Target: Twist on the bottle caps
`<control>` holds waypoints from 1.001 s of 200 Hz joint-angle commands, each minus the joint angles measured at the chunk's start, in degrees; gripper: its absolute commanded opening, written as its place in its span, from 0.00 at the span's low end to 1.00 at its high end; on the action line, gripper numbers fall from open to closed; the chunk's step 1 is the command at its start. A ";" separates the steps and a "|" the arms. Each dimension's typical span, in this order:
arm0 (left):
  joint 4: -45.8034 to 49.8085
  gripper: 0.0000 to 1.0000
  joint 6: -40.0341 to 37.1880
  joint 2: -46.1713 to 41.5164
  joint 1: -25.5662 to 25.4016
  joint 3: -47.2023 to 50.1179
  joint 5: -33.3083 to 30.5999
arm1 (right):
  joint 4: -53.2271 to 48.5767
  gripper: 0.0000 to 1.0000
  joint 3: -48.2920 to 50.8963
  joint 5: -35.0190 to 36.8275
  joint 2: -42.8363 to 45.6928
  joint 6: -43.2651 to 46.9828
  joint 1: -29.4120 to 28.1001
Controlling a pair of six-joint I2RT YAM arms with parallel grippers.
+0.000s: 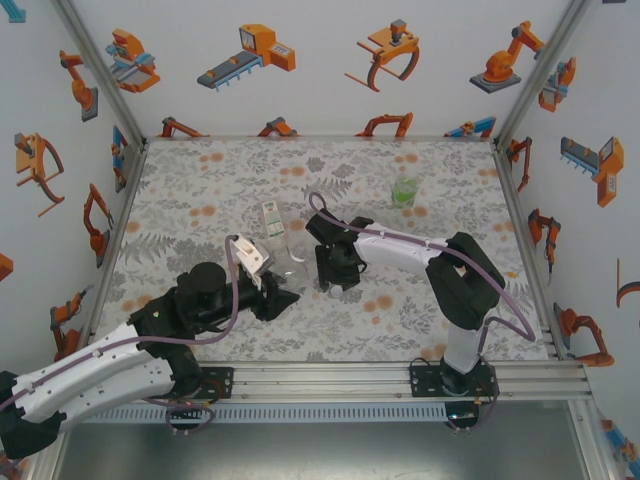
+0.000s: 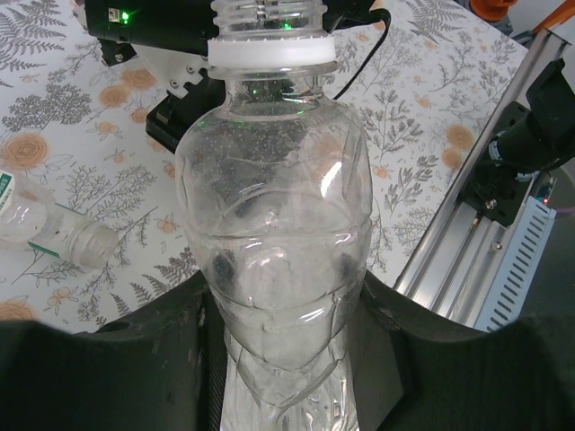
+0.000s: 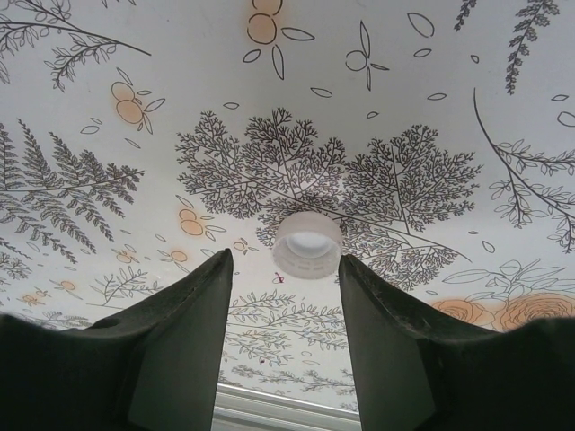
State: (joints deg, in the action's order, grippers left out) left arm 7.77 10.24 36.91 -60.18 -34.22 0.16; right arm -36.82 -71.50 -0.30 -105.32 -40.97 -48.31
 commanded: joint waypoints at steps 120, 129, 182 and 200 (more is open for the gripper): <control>-0.51 0.00 0.85 -1.48 0.49 0.56 -0.81 | 0.19 0.47 0.76 0.60 -0.64 -0.09 -0.29; -0.54 0.00 0.83 -1.42 0.43 0.57 -0.95 | 0.04 0.47 0.47 0.60 -0.34 -0.11 -0.29; -0.50 0.00 0.92 -1.78 0.50 0.64 -1.07 | -1.38 0.47 -1.18 1.79 1.33 0.20 -0.29; -0.49 0.00 0.94 -1.83 0.48 0.67 -1.12 | -1.43 0.47 -1.05 1.88 1.23 0.20 -0.29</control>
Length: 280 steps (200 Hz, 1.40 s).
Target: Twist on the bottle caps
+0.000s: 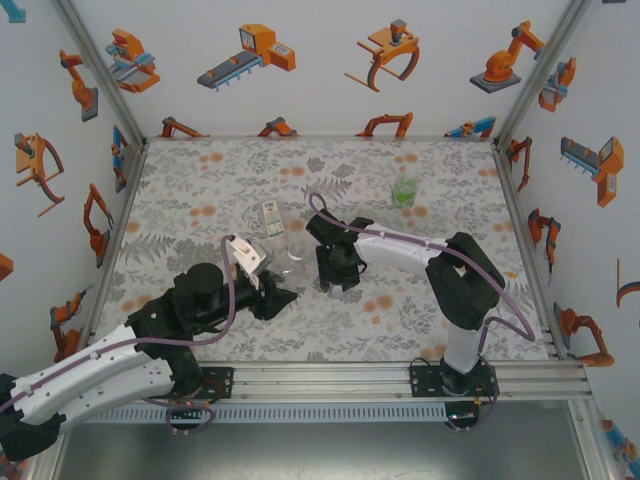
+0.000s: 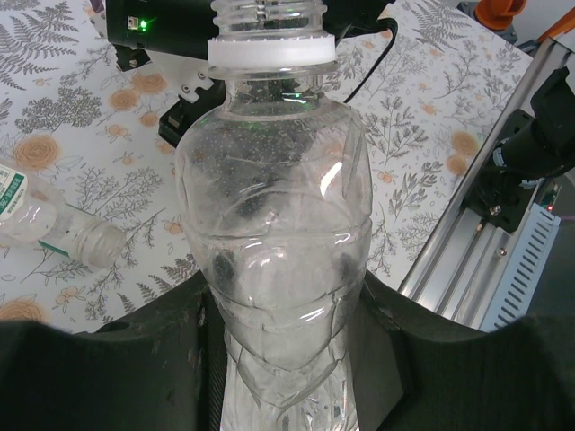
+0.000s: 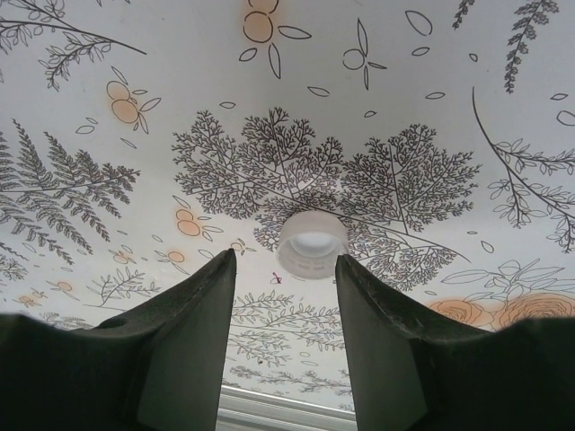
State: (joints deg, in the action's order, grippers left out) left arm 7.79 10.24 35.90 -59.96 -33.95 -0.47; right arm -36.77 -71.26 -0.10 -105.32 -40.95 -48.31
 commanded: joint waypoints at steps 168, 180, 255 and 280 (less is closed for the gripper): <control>-0.70 0.00 1.10 -1.59 0.35 1.00 -1.06 | -2.04 0.47 -1.34 2.74 2.31 0.39 -0.29; -0.69 0.00 1.08 -1.71 0.30 1.03 -1.03 | -1.86 0.47 -1.18 2.64 2.23 0.39 -0.29; -0.92 0.00 1.02 -2.18 0.35 1.17 -1.50 | -0.83 0.47 0.11 1.86 0.25 0.26 -0.29; -0.90 0.00 0.97 -2.12 0.45 1.17 -1.48 | -0.83 0.47 0.35 2.12 -0.02 0.37 -0.29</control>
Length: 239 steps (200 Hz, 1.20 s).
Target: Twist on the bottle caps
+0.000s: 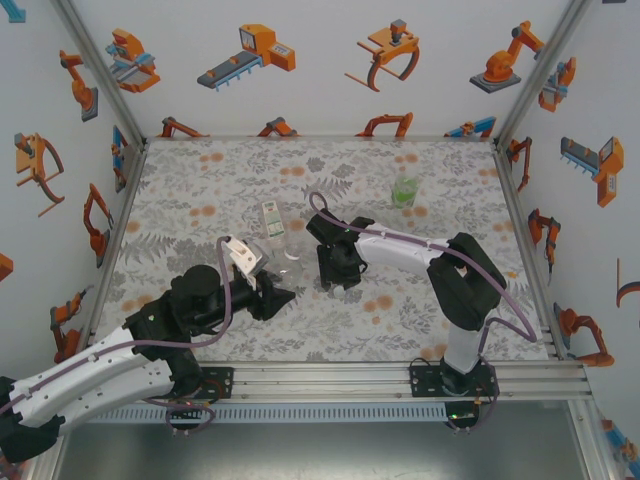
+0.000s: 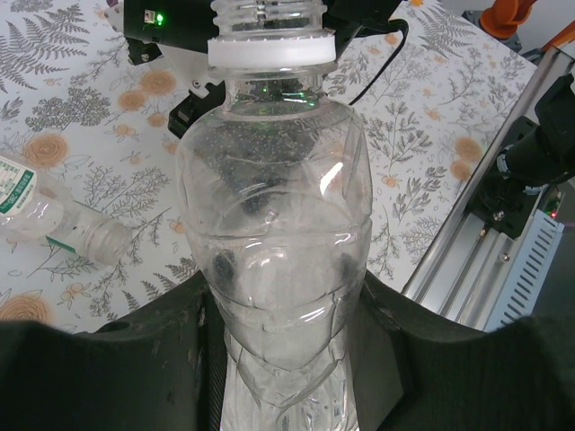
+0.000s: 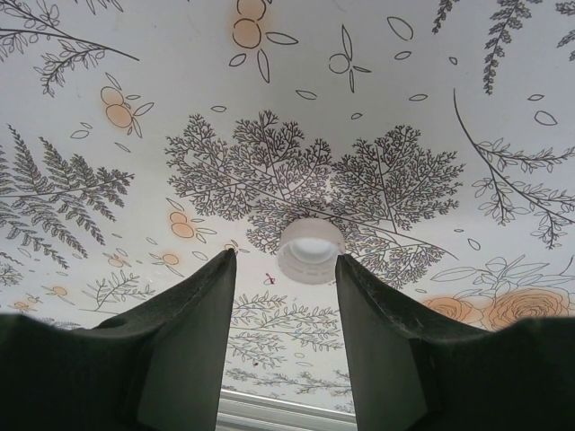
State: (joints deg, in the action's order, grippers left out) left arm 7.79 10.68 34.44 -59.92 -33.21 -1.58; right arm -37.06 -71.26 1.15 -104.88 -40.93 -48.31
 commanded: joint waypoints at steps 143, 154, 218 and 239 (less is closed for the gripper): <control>-0.45 0.00 0.40 -0.59 0.60 0.21 -0.52 | 2.03 0.35 3.58 0.11 -2.35 0.35 -0.20; -0.46 0.00 0.48 -0.54 0.62 0.18 -0.61 | 2.34 0.33 3.61 -0.08 -2.13 0.25 -0.20; -0.89 0.00 0.84 -0.34 0.62 0.34 -0.52 | 0.43 0.36 2.04 -0.64 2.79 0.98 0.59; -1.32 0.00 0.84 0.01 0.67 0.39 -0.52 | -0.98 0.43 1.47 0.38 3.80 1.27 0.68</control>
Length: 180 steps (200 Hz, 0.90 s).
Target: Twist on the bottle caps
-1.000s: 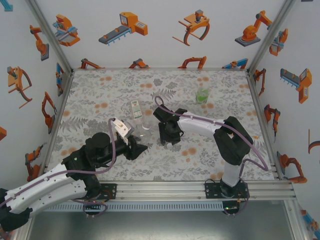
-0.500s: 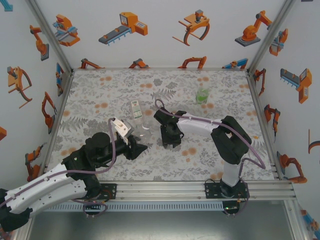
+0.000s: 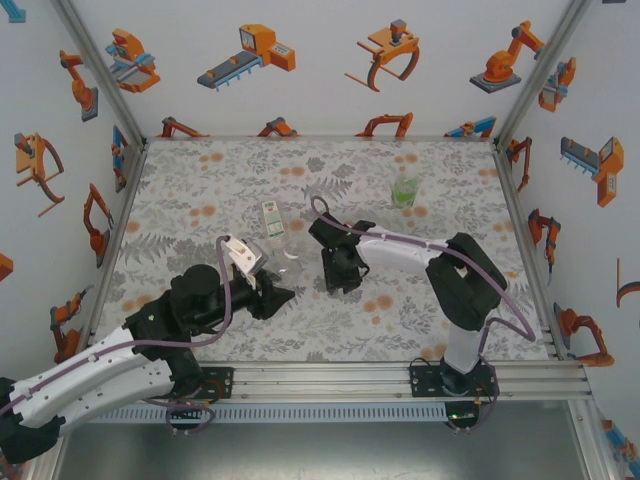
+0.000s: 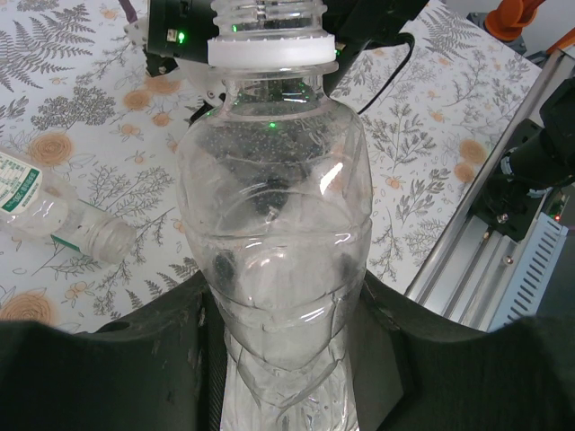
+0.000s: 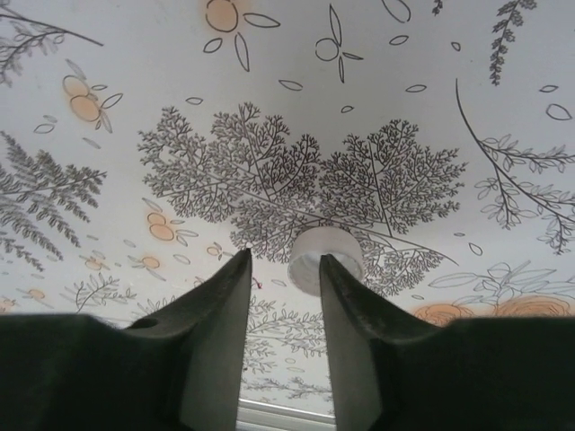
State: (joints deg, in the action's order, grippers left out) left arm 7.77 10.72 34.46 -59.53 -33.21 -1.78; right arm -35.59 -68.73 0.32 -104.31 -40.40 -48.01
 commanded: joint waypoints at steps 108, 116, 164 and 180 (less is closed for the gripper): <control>-1.38 0.00 1.14 -0.06 0.29 0.28 -0.17 | -1.88 0.51 1.23 2.32 2.37 0.42 0.68; -1.38 0.00 1.14 -0.11 0.33 0.25 -0.24 | -1.75 0.51 1.24 2.17 2.21 0.42 0.81; -1.25 0.00 1.31 -0.22 0.30 0.26 -0.41 | -0.70 0.51 1.75 1.84 1.22 0.41 0.94; -1.21 0.00 1.40 -0.39 0.37 0.34 -0.42 | -0.28 0.51 2.09 1.79 0.96 0.45 1.03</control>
State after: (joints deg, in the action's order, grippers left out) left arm 7.75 11.14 34.89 -59.53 -33.21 -1.78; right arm -36.23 -67.77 1.17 -102.24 -40.27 -47.33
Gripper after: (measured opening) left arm 0.464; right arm 0.510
